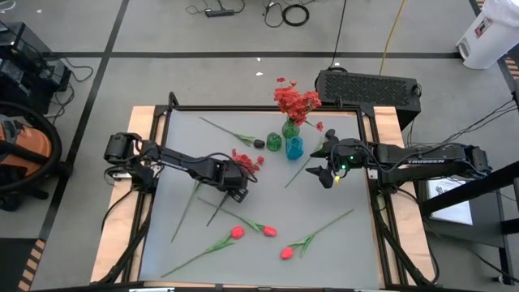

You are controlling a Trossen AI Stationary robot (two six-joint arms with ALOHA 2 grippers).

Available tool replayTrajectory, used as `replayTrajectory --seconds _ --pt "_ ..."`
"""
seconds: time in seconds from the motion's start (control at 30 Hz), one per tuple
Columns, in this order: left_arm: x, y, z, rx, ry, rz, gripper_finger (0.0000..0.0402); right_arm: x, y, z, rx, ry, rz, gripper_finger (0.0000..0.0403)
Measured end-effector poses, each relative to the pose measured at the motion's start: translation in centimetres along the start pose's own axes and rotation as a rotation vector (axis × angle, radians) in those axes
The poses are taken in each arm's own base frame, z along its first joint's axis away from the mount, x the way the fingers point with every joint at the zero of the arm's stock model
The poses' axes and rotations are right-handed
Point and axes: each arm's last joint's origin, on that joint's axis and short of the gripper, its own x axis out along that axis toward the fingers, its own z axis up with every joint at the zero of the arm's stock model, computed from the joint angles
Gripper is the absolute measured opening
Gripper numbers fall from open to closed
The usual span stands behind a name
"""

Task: Sort flowers into vase by color
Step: Put the red flowers into the top green vase

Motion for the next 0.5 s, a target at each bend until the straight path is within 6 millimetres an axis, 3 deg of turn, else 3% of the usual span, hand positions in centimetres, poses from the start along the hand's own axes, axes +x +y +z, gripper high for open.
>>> replayTrajectory --seconds 0.5 --pt "0.81 -0.30 -0.18 0.007 0.005 0.005 0.0191 0.00 0.00 0.00 0.000 0.000 0.000 0.0299"
